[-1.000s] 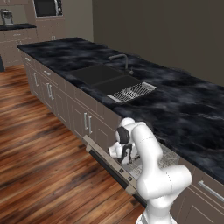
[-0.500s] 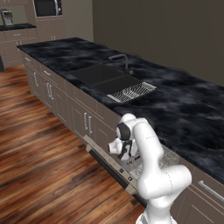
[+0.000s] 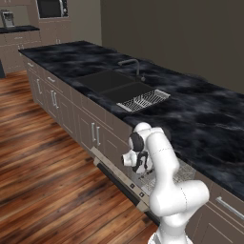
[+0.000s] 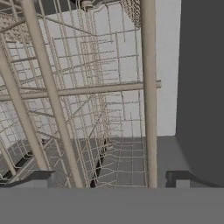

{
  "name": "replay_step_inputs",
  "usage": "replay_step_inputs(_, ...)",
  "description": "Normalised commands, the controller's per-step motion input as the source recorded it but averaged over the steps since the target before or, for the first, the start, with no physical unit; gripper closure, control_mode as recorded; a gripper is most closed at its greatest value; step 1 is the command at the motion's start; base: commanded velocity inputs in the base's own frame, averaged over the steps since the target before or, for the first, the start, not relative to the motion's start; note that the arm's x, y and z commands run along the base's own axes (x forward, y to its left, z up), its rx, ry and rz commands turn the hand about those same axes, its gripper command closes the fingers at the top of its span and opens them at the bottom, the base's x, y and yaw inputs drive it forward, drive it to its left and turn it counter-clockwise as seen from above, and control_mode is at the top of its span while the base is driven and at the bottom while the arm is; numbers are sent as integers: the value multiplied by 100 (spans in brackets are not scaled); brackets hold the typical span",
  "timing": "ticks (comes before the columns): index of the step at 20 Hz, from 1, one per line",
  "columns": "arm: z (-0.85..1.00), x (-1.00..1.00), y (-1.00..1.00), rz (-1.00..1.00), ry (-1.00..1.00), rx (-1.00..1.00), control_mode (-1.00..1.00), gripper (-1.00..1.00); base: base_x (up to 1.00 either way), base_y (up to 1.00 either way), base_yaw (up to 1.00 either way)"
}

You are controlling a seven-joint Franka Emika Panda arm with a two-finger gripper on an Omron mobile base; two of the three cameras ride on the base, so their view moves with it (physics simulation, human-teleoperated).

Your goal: Open the dishwasher door and pull out the top rack.

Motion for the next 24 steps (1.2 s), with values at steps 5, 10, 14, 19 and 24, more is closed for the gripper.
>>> replay_step_inputs(5, -10, 1, -11, 0, 6, 0, -100, -100, 0, 0, 0)
replay_step_inputs(10, -19, 4, -4, 0, 9, 0, -100, -100, 0, 0, 0)
replay_step_inputs(14, -31, 1, -6, 0, 8, 0, -100, -100, 0, 0, 0)
replay_step_inputs(19, -41, 0, -5, 1, 5, 0, -100, -100, 0, 0, 0)
replay_step_inputs(24, -55, -7, 6, 2, 9, 0, -100, -100, 0, 0, 0)
